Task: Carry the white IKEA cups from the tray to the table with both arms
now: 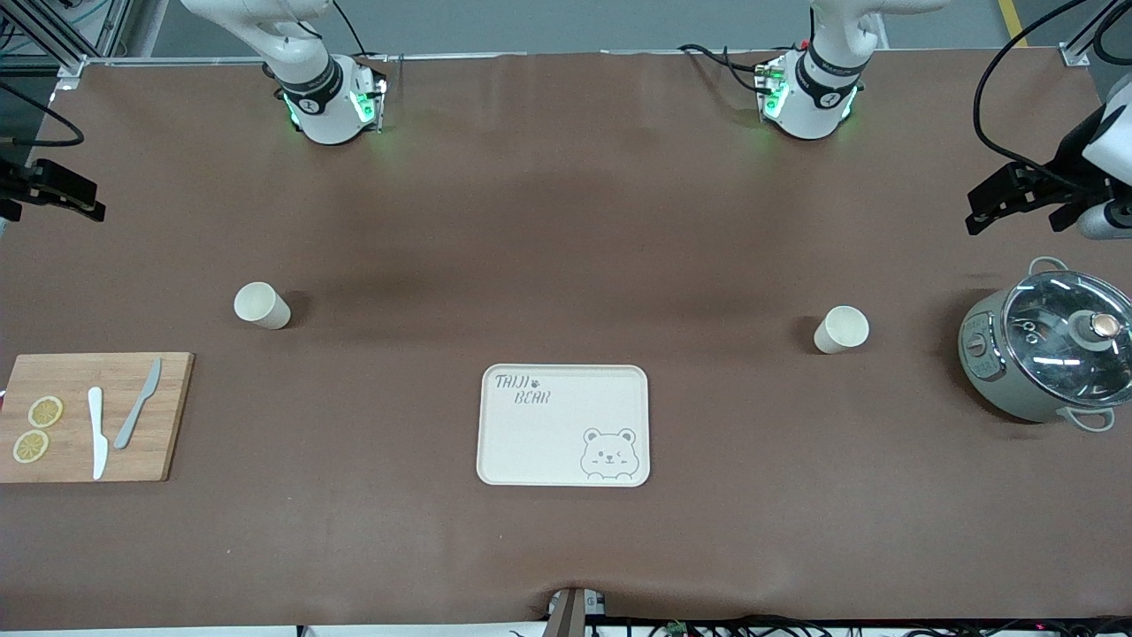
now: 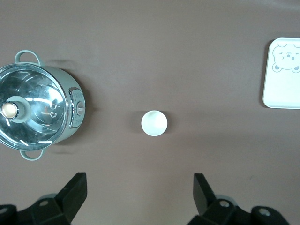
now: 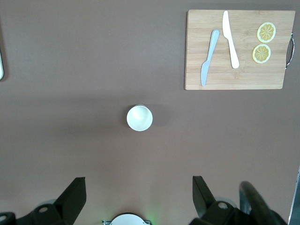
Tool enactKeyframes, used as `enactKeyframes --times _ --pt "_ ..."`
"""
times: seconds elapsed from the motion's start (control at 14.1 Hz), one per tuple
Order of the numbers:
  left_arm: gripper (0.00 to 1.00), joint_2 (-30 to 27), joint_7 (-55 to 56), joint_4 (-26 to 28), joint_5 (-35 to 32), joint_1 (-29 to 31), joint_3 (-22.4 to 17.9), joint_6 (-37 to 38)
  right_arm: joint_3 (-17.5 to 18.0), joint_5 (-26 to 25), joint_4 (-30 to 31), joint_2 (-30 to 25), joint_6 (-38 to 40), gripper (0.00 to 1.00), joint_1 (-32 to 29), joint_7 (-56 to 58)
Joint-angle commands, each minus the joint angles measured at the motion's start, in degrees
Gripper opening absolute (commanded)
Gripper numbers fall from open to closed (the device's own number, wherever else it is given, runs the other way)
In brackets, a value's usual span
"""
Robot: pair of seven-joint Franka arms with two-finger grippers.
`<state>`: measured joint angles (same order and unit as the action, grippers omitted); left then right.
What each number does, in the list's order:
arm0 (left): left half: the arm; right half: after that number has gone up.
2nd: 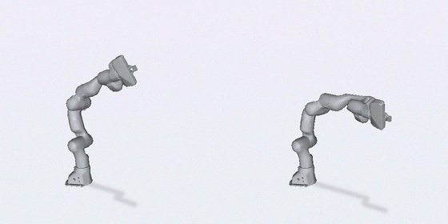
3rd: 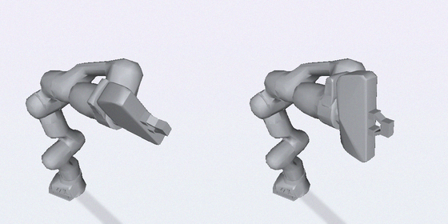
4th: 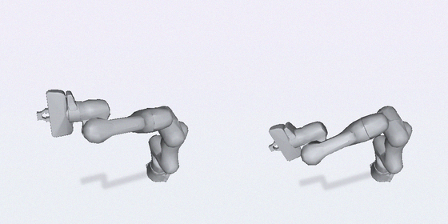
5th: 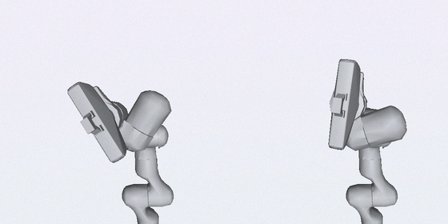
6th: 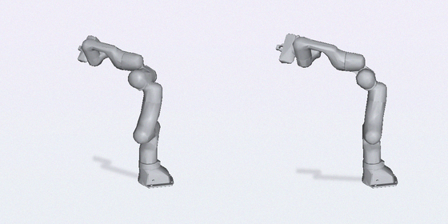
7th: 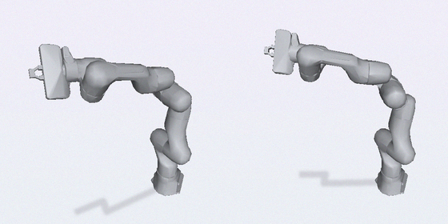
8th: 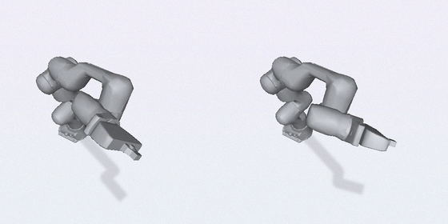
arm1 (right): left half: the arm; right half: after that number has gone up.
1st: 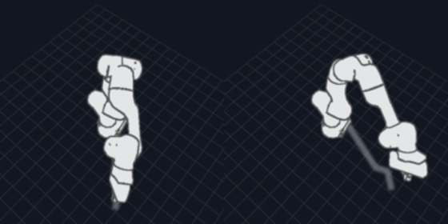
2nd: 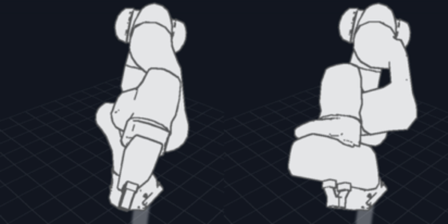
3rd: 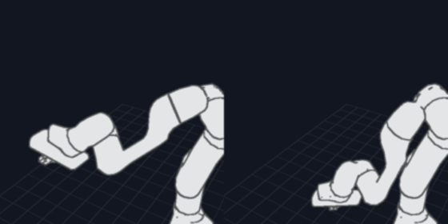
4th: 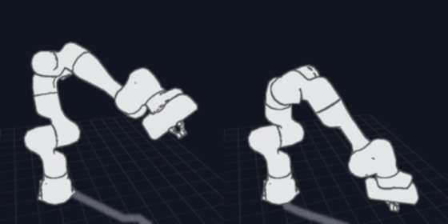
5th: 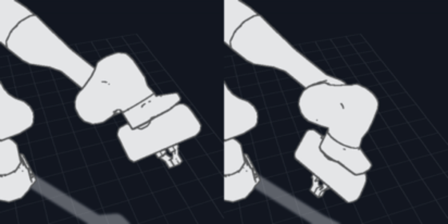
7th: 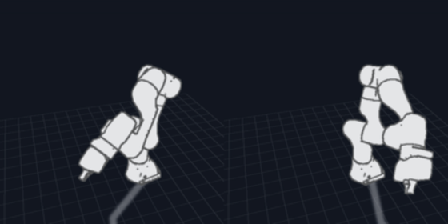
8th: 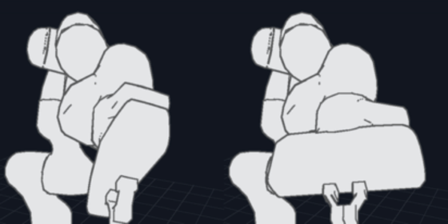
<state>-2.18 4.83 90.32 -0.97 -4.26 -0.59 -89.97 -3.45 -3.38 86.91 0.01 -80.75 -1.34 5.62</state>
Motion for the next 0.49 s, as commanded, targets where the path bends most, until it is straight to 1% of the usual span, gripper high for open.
enactKeyframes --times 0.0,0.42 --pt "1.00 0.5 0.2 -1.3 -1.3 -0.1 -0.1 0.9 0.4 -0.7 1.0 -0.9 0.5 1.00 -0.4 -0.3" --pt "1.00 0.6 0.5 -1.2 -1.3 -0.2 -0.1 0.9 0.4 -0.7 0.7 -0.8 0.1 1.00 -0.4 -0.3"
